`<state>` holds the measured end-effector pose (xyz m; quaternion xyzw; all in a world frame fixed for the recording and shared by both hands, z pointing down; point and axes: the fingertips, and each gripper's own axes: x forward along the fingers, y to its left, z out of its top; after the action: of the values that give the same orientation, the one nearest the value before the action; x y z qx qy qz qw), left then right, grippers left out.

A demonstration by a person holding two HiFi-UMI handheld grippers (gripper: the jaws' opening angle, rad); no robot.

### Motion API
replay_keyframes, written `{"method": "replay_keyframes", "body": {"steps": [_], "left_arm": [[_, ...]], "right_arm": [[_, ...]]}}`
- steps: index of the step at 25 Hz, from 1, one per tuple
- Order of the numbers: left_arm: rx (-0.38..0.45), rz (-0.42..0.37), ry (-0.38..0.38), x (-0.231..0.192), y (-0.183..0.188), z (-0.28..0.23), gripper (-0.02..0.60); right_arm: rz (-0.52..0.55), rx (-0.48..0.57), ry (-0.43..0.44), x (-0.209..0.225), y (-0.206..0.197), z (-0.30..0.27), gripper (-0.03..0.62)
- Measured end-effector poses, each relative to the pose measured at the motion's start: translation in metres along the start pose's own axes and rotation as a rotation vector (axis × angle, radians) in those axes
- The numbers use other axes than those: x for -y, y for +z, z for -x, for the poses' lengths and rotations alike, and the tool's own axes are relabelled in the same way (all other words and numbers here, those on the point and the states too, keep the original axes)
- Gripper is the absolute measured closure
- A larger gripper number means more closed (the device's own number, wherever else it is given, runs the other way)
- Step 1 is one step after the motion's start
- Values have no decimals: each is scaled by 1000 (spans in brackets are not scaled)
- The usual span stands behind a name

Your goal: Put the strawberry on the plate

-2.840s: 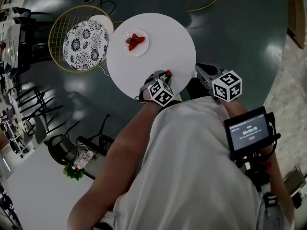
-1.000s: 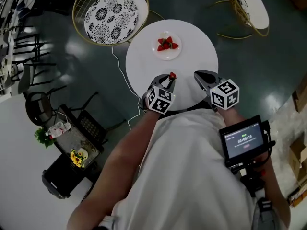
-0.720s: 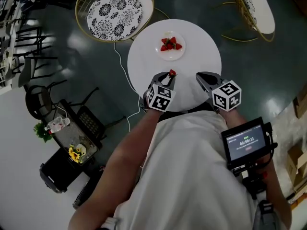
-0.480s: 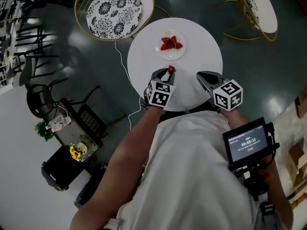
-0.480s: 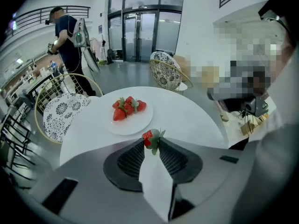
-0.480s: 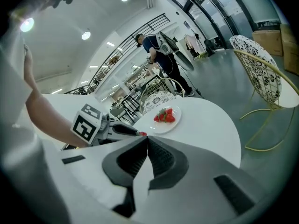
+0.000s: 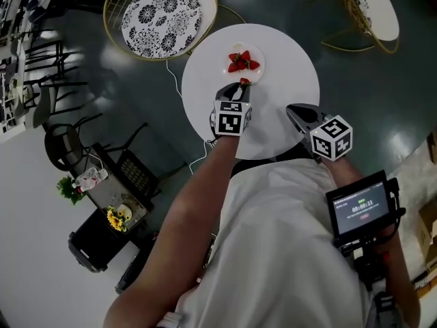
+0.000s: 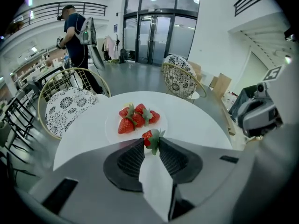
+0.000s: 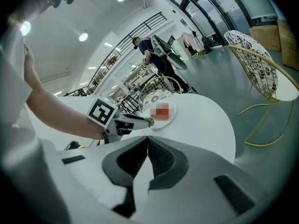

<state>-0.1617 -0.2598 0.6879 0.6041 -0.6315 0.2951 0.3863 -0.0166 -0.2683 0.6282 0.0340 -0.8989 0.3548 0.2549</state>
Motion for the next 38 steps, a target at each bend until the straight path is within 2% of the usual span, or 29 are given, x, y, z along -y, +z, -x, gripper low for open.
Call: {"method": "replay_keyframes", "body": {"steps": [4,14,30,38], "left_arm": [[-8,59,22,-9,3,-12,474],[-4,92,61,-18,5,-27,474],[26,67,34,-12,3,-17,472],[63,63,5,-15,-13,9,472]], "right_arm": [[-14,9,-7,1,-4,2,586],[-50,27,-43,11,-11,12,586],[-31,24,-38,12,-5,9,586],[-4,30,-43,-11,-1,1,586]]}}
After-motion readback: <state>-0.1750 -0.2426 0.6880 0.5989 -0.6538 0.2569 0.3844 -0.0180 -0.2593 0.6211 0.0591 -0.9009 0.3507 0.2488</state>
